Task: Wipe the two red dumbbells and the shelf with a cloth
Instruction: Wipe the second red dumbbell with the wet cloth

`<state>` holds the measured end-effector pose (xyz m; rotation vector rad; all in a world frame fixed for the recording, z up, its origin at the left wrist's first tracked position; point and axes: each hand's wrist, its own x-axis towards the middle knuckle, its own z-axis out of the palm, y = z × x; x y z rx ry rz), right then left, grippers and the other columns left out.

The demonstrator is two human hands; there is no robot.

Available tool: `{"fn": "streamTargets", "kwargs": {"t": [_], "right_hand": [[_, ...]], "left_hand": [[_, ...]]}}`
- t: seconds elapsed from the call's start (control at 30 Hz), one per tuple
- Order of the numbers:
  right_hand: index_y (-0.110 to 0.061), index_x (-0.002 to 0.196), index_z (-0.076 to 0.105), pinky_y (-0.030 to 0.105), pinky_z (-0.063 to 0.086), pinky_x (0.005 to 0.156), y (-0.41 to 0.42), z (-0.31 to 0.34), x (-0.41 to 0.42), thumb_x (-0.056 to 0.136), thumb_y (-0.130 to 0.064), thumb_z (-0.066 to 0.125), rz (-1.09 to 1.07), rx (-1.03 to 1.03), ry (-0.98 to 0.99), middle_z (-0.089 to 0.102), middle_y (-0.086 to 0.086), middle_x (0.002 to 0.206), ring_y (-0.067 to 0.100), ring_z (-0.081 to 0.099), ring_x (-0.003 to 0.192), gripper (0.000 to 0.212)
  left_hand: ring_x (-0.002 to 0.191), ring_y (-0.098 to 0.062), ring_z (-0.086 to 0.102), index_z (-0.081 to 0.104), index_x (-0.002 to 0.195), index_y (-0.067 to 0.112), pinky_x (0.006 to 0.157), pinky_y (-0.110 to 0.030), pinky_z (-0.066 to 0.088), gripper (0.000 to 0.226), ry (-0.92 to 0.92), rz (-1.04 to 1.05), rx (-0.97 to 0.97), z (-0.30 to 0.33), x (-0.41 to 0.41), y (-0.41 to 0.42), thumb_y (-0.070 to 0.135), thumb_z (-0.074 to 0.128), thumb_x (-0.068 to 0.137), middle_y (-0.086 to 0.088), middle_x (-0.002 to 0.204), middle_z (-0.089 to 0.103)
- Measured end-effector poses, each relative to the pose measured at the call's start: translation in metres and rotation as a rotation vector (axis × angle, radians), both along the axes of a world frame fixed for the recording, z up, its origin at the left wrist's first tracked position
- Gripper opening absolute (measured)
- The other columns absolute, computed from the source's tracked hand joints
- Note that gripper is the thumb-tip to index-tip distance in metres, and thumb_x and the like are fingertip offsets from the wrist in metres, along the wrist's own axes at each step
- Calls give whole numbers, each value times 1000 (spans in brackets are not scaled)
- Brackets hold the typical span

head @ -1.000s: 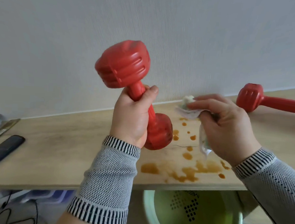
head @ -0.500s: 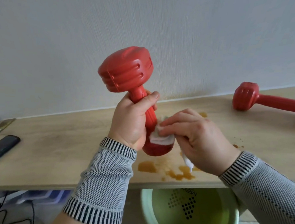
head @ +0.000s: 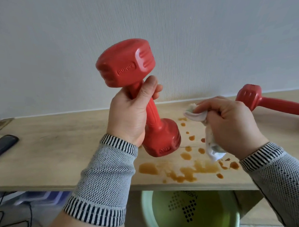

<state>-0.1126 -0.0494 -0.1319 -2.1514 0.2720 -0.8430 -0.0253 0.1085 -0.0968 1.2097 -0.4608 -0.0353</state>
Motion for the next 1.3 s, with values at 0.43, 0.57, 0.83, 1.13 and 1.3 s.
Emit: {"fn": "streamTargets", "kwargs": {"t": [0.43, 0.57, 0.83, 1.13, 1.3], "right_hand": [[-26, 87, 70, 14, 42, 69, 41, 8, -6, 73, -15, 68, 334, -345, 62, 67, -11, 77, 6, 57, 79, 18], [-27, 88, 74, 30, 50, 80, 28, 10, 6, 79, -16, 66, 275, -231, 97, 72, -10, 86, 8, 64, 83, 16], [-23, 85, 75, 33, 49, 81, 36, 3, 7, 78, -10, 66, 343, -333, 143, 71, -8, 90, 13, 64, 85, 18], [-19, 79, 72, 31, 46, 75, 44, -1, 7, 75, -25, 69, 264, -343, 75, 68, -4, 83, 19, 59, 84, 8], [-25, 79, 74, 16, 43, 70, 33, 4, 10, 76, -18, 70, 189, -167, 122, 71, -7, 79, 7, 61, 77, 9]], "left_hand": [[48, -18, 43, 55, 51, 21, 54, -32, 37, 39, 12, 99, 52, -9, -1, -7, 20, 69, 88, 1, 47, 46], [42, -13, 41, 56, 46, 23, 54, -30, 35, 43, 70, 17, -37, -6, -5, -9, 17, 67, 87, 5, 45, 42], [45, -20, 42, 49, 39, 20, 57, -33, 37, 38, -7, 133, 92, -13, 1, -15, 25, 68, 72, 0, 42, 44], [46, -20, 41, 48, 37, 21, 58, -35, 36, 39, 31, 145, 55, -11, 5, -18, 22, 66, 72, 1, 42, 44], [43, -16, 40, 48, 37, 22, 57, -35, 34, 39, 7, 72, 31, -11, -3, -19, 19, 65, 72, 3, 41, 41]]}}
